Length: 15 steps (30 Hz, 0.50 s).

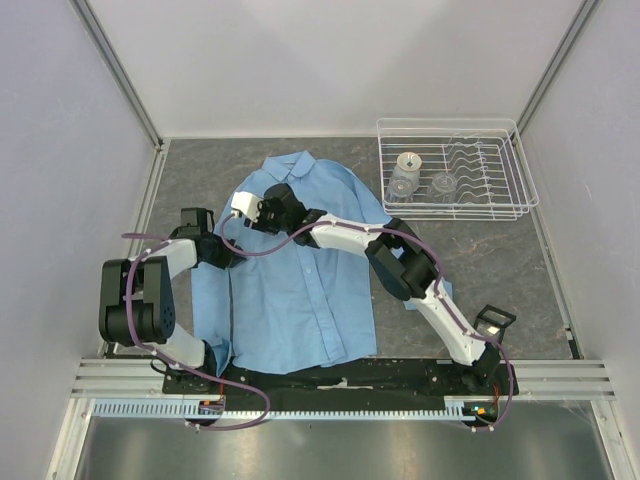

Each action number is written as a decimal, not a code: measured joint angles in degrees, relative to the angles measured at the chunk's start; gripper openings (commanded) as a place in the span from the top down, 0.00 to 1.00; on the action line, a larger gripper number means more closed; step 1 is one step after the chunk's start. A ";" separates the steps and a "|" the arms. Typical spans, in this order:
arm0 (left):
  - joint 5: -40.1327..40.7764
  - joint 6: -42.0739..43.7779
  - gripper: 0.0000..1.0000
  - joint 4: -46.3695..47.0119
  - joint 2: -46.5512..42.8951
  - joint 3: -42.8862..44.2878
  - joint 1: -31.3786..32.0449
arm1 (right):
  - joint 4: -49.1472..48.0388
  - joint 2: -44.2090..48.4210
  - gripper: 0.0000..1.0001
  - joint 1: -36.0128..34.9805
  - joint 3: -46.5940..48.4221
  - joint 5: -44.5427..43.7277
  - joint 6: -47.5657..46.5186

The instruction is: Remove the brooch from the garment

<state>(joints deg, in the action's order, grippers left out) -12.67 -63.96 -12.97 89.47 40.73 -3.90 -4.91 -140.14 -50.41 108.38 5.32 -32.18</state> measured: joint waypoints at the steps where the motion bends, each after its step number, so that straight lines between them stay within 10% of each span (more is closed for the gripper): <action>1: 0.02 -0.02 0.79 0.20 0.00 -0.11 0.00 | 0.42 -0.33 0.55 0.00 0.68 0.04 -0.24; 15: -0.46 -0.04 0.79 0.74 -1.66 -1.81 -0.15 | 5.86 -7.61 0.53 -0.87 10.93 -3.52 -3.17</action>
<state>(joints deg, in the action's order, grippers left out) -13.13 -64.01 -12.23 87.81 38.92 -4.05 0.95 -147.74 -51.29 119.31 1.80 -35.35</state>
